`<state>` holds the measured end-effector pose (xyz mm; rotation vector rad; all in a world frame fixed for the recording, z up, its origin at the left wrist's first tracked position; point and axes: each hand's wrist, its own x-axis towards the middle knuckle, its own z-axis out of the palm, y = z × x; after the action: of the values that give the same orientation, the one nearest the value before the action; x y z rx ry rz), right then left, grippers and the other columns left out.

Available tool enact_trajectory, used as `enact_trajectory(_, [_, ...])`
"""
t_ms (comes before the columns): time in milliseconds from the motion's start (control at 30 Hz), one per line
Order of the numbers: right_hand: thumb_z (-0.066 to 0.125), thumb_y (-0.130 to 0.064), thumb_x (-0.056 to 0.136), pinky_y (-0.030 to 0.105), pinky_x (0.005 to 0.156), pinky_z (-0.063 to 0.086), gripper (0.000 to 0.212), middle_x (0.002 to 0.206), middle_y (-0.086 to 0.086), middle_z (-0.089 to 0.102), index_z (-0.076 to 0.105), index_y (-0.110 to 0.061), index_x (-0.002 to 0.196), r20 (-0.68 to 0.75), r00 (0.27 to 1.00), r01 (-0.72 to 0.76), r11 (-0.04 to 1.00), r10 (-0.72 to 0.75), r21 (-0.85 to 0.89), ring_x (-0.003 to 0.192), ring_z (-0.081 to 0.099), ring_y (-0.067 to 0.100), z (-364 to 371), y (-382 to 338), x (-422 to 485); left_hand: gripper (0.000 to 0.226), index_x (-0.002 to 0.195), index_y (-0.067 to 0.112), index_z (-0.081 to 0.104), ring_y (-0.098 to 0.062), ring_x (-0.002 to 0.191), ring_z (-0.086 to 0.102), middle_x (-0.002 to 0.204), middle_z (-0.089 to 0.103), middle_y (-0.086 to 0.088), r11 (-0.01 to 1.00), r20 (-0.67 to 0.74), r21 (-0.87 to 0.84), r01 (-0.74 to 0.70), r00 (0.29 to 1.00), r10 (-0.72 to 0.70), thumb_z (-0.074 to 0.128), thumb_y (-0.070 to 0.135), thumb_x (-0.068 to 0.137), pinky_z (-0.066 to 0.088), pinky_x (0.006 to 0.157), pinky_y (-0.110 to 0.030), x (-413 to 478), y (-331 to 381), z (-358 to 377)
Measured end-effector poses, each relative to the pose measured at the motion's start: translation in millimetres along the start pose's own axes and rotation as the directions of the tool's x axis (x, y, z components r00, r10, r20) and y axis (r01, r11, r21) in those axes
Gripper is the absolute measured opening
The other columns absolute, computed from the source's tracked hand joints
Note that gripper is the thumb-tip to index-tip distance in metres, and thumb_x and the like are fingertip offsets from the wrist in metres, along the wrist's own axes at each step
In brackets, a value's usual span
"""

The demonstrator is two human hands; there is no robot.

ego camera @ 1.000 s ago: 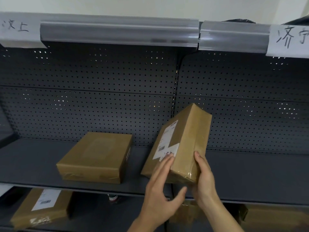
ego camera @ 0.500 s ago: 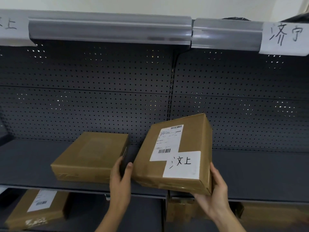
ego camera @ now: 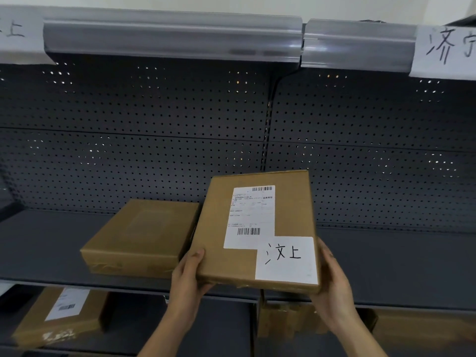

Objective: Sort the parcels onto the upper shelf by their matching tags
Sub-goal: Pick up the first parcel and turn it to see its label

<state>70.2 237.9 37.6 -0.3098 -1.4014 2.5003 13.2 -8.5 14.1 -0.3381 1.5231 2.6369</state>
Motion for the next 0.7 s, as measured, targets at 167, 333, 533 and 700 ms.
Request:
enact_trajectory(167, [0.044, -0.037, 0.103, 0.05, 0.117, 0.035, 0.036, 0.146, -0.007, 0.058, 0.053, -0.044, 0.137, -0.019, 0.994, 0.095, 0.942, -0.107, -0.322, 0.134, 0.052, 0.014, -7, 3, 10, 0.048, 0.141, 0.024, 0.049, -0.003, 0.113, 0.057, 0.128, 0.061, 0.01, 0.924, 0.043, 0.246, -0.294, 0.955, 0.293, 0.059, 0.029, 0.095, 0.046, 0.102, -0.031, -15, 9, 3])
enact_trajectory(333, [0.045, -0.031, 0.103, 0.045, 0.119, 0.033, 0.053, 0.124, -0.038, 0.056, 0.032, -0.04, 0.154, 0.055, 0.997, 0.076, 0.901, -0.058, -0.428, 0.134, 0.049, 0.005, -3, 7, 4, 0.055, 0.148, 0.028, 0.04, 0.013, 0.106, 0.054, 0.135, 0.055, 0.014, 0.881, 0.08, 0.3, -0.366, 0.93, 0.359, 0.058, 0.028, 0.096, 0.045, 0.074, -0.001, -25, 4, 3])
enact_trajectory(533, [0.047, -0.008, 0.102, 0.045, 0.117, 0.037, 0.06, 0.137, -0.024, 0.061, 0.034, -0.035, 0.154, 0.06, 0.997, 0.075, 0.908, -0.056, -0.411, 0.132, 0.055, 0.008, -8, 11, -4, 0.063, 0.151, 0.032, 0.035, 0.026, 0.11, 0.051, 0.135, 0.05, 0.027, 0.818, 0.156, 0.352, -0.454, 0.891, 0.427, 0.056, 0.036, 0.092, 0.041, 0.083, 0.003, -29, 0, -7])
enact_trajectory(700, [0.05, -0.012, 0.102, 0.038, 0.113, 0.04, 0.056, 0.132, -0.024, 0.065, 0.037, -0.028, 0.154, 0.095, 0.991, 0.128, 0.882, -0.095, -0.454, 0.122, 0.061, -0.002, -5, 11, -11, 0.053, 0.148, 0.024, 0.04, 0.024, 0.109, 0.053, 0.115, 0.059, 0.045, 0.828, 0.141, 0.298, -0.476, 0.879, 0.455, 0.054, 0.017, 0.097, 0.043, 0.084, 0.0, -30, 0, -15])
